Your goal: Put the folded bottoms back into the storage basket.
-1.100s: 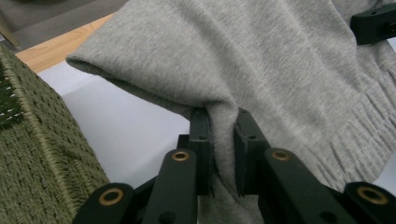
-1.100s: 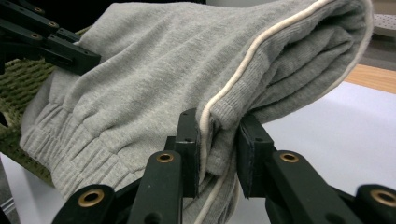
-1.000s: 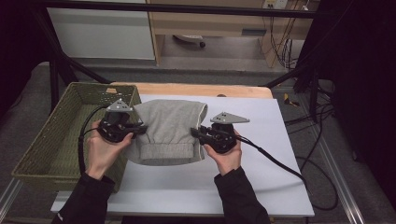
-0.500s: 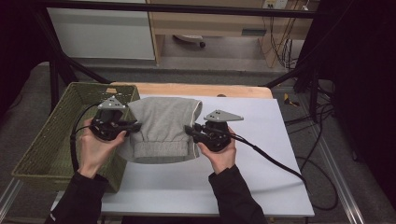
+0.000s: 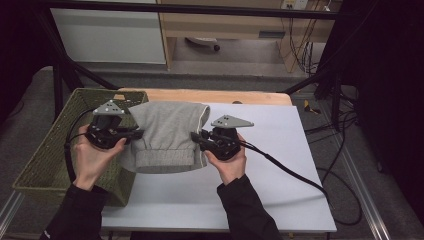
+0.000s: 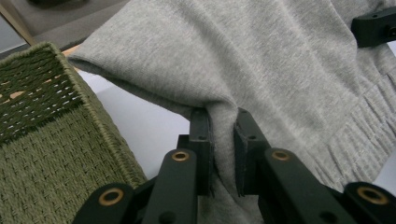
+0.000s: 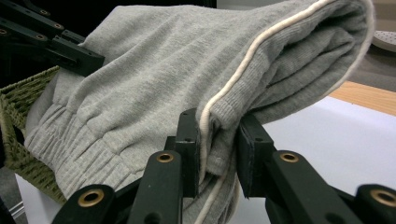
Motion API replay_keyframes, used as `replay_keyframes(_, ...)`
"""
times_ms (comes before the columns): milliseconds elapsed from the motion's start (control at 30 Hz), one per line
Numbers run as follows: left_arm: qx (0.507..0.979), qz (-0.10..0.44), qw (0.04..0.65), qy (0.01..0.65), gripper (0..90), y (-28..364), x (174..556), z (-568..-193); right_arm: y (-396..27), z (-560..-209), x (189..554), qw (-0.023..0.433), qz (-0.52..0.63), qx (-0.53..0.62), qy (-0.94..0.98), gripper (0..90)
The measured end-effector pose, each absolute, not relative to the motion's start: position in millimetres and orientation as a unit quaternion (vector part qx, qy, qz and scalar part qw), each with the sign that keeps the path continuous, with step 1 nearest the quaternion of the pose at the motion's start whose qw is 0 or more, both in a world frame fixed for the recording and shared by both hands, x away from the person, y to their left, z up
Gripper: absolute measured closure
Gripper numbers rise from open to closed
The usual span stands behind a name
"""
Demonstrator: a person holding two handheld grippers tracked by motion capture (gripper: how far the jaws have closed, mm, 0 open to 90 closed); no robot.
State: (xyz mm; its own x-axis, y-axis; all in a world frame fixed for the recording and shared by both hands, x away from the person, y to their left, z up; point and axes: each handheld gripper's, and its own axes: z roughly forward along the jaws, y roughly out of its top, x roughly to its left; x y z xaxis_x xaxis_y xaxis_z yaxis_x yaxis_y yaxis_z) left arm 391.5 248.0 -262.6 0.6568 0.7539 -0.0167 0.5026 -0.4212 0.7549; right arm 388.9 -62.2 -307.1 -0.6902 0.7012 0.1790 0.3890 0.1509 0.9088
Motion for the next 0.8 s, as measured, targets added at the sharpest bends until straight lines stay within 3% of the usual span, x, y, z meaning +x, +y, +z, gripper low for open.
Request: replay_keyframes(800, 0.817, 0.177, 0.38, 0.395, 80.0, 276.9, 388.9, -250.8, -33.4, -298.9, 391.5, 0.142, 0.551, 0.354, 0.742, 73.3)
